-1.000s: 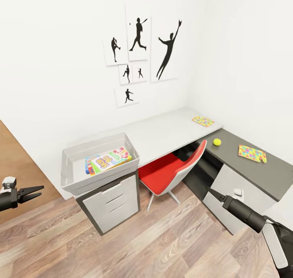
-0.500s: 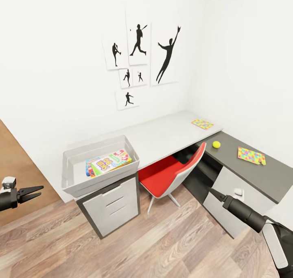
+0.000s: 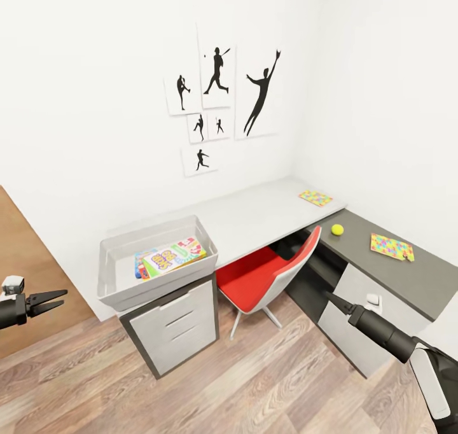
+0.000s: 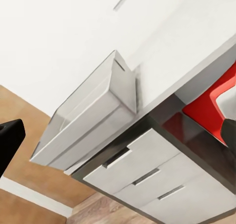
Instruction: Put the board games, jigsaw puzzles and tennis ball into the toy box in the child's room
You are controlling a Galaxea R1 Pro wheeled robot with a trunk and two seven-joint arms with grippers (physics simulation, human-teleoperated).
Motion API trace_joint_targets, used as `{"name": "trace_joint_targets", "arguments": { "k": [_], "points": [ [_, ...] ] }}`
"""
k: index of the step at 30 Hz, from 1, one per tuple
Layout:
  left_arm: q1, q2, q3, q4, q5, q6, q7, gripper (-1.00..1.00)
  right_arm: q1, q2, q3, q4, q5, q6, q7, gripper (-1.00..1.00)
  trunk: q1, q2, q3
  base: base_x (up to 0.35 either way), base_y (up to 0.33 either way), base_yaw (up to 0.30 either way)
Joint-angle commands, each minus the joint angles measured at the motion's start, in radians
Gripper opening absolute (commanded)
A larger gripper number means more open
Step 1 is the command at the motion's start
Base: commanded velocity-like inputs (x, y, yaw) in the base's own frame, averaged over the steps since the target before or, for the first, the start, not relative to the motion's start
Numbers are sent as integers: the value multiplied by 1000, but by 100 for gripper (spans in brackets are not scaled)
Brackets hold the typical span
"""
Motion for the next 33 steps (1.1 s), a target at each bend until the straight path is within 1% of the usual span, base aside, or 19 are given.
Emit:
{"name": "trace_joint_targets", "arguments": {
  "k": [1,7,15,33],
  "points": [
    [-1,0,0,0,0,10,-4,100,-1,0,0,0,-6,8,1,100,1,-2,0,0,0,0],
    [-1,0,1,0,0,9,-4,100,-1,0,0,0,-5,7,0,100,1,-2,8,0,0,0],
    [-1,0,2,0,0,8,-4,100,-1,1,0,0,-6,7,-2,100,1,-2,12,0,-20,-28],
    [-1,0,3,0,0,7,-5,100,-1,1,0,0,-6,9,-2,100,1,-2,29,0,-93,-217]
  ]
}}
